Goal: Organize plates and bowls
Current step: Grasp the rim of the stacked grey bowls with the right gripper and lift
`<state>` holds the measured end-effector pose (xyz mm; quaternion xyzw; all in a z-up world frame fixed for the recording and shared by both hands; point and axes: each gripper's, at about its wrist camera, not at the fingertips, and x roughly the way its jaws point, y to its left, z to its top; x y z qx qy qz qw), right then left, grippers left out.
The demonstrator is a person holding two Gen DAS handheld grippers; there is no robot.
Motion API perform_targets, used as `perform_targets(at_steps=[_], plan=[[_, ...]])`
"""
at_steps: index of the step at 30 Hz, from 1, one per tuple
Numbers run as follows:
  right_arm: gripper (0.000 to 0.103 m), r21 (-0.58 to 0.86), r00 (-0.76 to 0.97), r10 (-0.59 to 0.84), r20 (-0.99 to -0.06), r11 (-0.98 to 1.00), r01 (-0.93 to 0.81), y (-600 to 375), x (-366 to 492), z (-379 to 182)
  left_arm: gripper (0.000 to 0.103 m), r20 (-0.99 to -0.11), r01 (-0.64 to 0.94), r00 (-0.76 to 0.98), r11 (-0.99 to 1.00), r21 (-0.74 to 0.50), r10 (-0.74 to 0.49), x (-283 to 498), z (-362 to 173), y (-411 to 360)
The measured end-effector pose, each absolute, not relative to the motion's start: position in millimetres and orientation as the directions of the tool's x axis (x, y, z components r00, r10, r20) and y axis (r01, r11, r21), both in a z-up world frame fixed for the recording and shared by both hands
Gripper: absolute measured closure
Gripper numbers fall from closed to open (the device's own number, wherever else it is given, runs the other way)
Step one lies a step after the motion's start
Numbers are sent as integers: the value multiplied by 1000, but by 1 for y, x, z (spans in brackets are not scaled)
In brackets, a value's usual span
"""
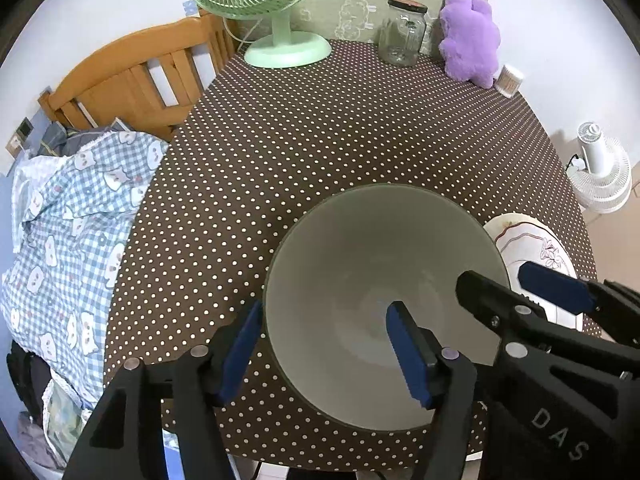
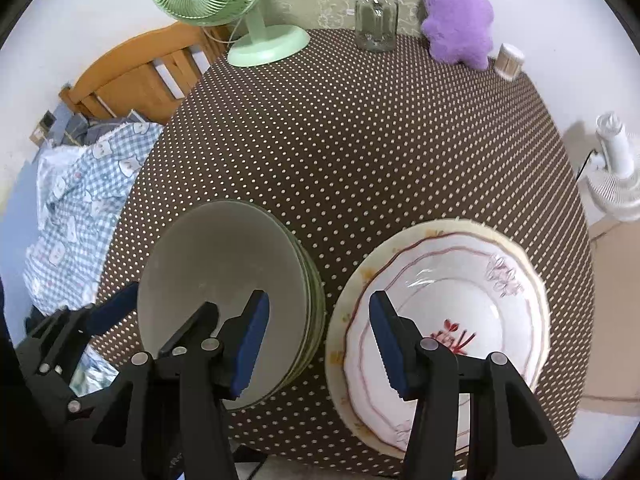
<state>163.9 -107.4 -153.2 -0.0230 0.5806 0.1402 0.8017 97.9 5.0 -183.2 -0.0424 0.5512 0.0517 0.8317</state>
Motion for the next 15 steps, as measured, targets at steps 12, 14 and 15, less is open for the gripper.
perform_targets(at_steps=[12,14,15], plan=[[47,177,249,197,-948,979,-103,-94,170,-189,44,-926,12,375,1000,-24,-27,116,-213,19],[48,195,241,210,-947,977,-85,-94,171,-193,46,-928,29,370,999,-36,-44,119,-217,22],[49,200,239,213,-947,977,-78,-93,172,-195,47,-929,37,366,998,-41,-51,121,-220,23]])
